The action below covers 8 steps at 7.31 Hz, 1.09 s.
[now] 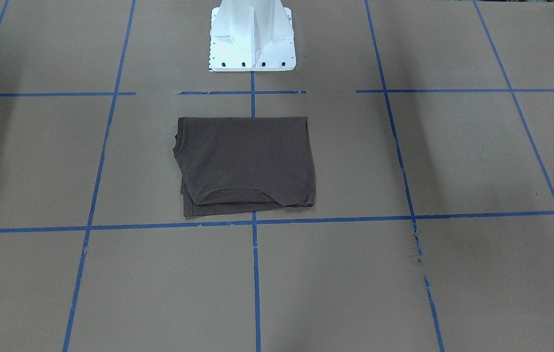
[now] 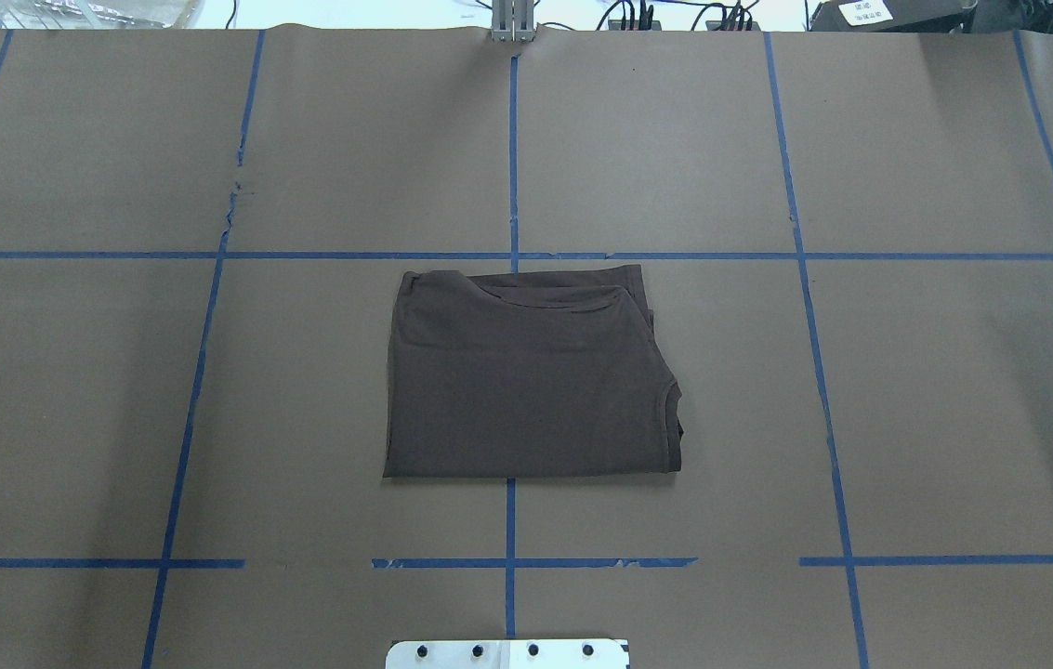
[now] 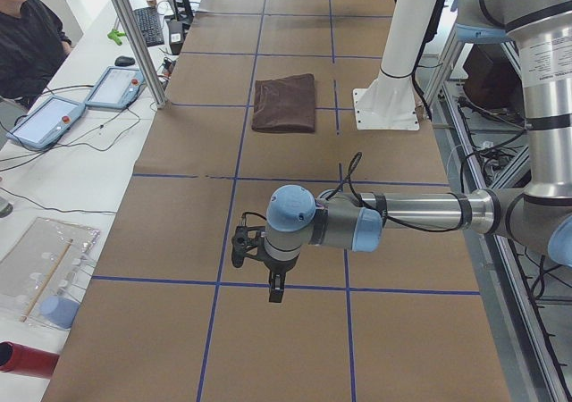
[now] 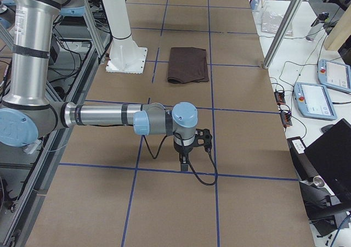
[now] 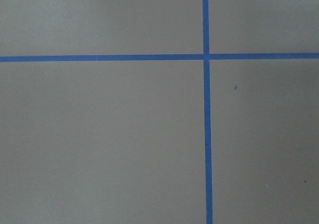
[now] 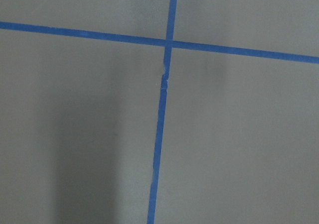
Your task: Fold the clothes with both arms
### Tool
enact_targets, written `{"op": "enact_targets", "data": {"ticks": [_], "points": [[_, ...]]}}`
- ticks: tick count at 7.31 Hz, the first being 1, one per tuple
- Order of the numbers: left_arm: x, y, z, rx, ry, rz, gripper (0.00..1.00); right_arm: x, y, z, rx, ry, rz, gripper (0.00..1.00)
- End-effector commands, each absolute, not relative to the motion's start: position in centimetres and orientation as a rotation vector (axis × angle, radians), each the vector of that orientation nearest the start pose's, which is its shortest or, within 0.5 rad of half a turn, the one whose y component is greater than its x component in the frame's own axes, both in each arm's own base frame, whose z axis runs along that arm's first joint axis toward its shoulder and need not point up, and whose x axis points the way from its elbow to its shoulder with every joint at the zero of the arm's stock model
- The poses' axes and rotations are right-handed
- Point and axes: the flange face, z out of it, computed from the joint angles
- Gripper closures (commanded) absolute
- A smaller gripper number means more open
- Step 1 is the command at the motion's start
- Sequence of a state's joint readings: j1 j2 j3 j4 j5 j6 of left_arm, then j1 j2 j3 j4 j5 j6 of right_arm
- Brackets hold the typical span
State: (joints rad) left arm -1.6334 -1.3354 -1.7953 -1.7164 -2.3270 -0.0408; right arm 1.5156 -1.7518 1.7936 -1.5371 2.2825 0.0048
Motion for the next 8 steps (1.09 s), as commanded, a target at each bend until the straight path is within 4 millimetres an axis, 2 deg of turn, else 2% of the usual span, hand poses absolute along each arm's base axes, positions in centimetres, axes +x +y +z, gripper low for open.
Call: {"op": "enact_targets", "data": {"ticks": [1, 8], "points": [[-8.9, -39.5, 64.0, 0.135, 0.755, -0.047, 0.0, 4.6, -42.2, 63.4, 0.047, -0.715, -0.074, 0.0], [-8.9, -39.3, 64.3, 0.124, 0.757, -0.051, 0.0, 4.5, -41.9, 65.2, 0.012, -0.716, -0.063, 0.0]]}}
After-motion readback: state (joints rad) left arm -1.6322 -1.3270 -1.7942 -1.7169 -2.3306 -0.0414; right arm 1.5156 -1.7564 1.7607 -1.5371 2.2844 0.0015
